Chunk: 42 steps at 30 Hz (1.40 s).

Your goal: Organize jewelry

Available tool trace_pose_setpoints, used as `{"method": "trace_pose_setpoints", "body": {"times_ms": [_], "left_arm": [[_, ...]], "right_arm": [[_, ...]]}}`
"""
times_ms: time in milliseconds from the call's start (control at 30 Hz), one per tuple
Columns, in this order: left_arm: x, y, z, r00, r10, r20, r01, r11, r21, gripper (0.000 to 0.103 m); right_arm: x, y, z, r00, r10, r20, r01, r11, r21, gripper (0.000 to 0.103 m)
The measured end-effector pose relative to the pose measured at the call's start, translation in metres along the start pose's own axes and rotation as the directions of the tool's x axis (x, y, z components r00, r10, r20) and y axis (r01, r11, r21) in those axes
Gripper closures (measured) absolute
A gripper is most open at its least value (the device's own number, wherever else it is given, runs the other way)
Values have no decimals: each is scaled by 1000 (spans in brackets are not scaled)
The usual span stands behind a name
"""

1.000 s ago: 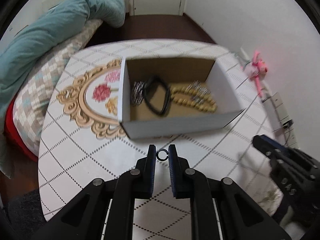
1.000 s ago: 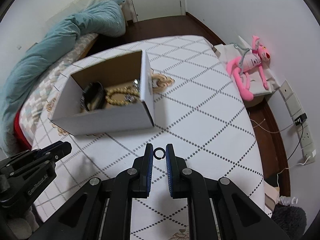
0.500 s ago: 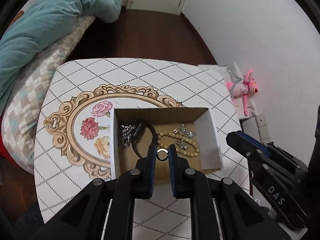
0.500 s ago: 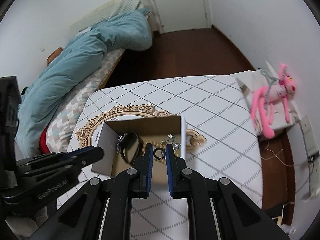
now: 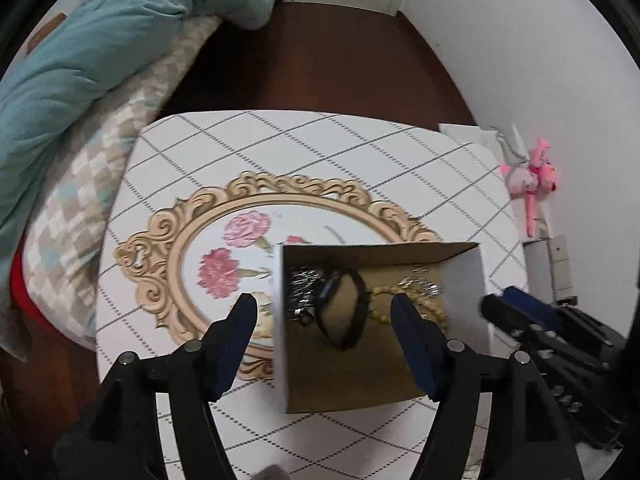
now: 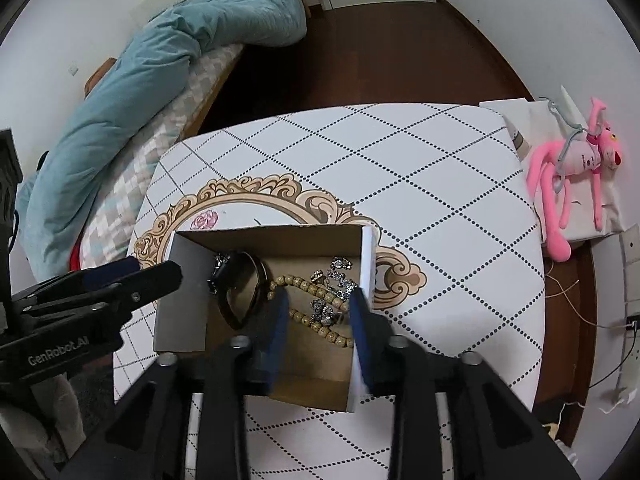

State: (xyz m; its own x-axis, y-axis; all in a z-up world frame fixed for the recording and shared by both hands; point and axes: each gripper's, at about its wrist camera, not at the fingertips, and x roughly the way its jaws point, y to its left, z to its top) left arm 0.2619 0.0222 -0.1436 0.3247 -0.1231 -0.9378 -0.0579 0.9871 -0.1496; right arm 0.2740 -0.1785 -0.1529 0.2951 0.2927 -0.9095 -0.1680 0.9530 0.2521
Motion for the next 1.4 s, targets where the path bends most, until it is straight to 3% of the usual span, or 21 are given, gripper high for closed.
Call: {"method": "trace_pose_setpoints", "body": {"times_ms": [100,200,267,300,367,433,867,1100,1400], "left_arm": [[1,7,-7,1000,20,6,-20,1000,-14,33],[0,11,-15,999,47,27,-47,999,-16,26],[-1,13,-23,996,74,40,-74,997,-10,8],[-1,13,-26,996,82,47,-82,997,-5,6],[1,12,-32,993,109,55,-110,994,8,2],[4,12,-37,990,127,61,-128,992,15,0],[-4,9,-59,987,141,73,-142,990,8,0],[-51,6,-75,976,153,157,-154,988,-6,0],[-124,-5,-100,955,135,263,-140,990,-1,0]], "right_arm": [[-5,0,-4,1000,-19,10,19,1000,-4,66],[-11,3,-11,996,-87,28,88,996,-33,54],[-13,4,-16,991,-128,38,130,990,-50,37],[-13,6,-19,986,-159,41,162,985,-63,34],[-12,7,-24,978,-206,44,209,975,-79,12],[-9,6,-29,970,-239,42,242,966,-88,3],[-17,7,-46,955,-292,52,295,953,-63,0],[-54,18,-62,946,-306,112,312,949,-42,0],[-136,39,-89,923,-302,239,312,950,-4,0]]}}
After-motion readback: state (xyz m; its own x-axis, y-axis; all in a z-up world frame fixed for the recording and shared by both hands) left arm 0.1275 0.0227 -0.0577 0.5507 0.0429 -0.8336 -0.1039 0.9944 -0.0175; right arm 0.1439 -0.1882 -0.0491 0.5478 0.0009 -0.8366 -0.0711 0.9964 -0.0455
